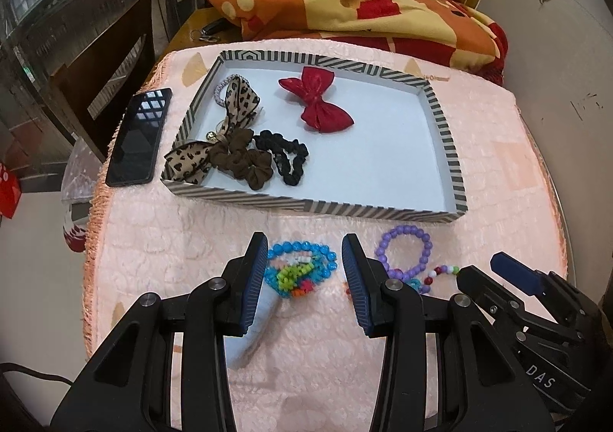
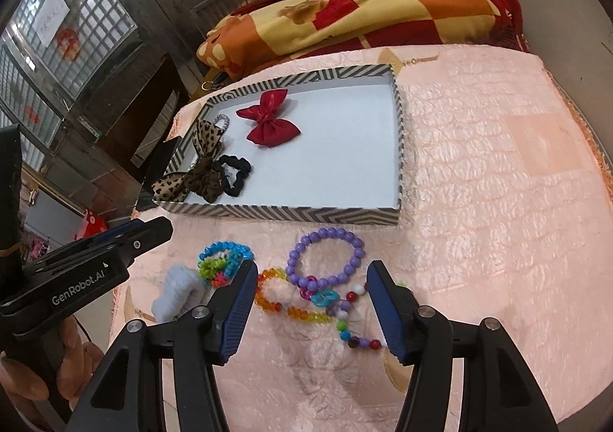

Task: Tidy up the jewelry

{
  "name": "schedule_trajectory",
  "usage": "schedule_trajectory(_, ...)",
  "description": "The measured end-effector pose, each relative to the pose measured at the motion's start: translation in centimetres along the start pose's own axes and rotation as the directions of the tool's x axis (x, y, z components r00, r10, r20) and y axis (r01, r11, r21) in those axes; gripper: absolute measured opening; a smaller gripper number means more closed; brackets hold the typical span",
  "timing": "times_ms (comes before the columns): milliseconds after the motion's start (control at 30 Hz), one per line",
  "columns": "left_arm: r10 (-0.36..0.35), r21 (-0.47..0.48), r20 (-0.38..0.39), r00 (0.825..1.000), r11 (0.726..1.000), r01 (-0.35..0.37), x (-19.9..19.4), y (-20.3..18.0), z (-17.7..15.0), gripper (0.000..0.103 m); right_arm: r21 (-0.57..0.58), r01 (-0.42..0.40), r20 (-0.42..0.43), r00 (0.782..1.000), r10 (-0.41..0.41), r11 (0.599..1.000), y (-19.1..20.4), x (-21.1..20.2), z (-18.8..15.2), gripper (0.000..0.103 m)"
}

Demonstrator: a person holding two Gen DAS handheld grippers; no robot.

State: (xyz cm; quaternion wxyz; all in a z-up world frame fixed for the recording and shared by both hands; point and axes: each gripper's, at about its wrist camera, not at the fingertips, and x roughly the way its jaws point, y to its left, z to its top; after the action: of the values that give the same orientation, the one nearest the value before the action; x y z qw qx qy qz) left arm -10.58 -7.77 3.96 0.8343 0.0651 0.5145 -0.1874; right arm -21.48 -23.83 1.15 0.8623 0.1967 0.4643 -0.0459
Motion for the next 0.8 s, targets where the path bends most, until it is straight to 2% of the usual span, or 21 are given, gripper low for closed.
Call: schedule_trajectory(800, -0.001, 0.017, -0.029, 1.000, 1.000, 0.001, 0.54, -0.65, -1.02, 0.040, -0.009, 0.016, -0.029, 0.999, -0.016, 1.000, -0.47, 0.28, -0.67, 0.058)
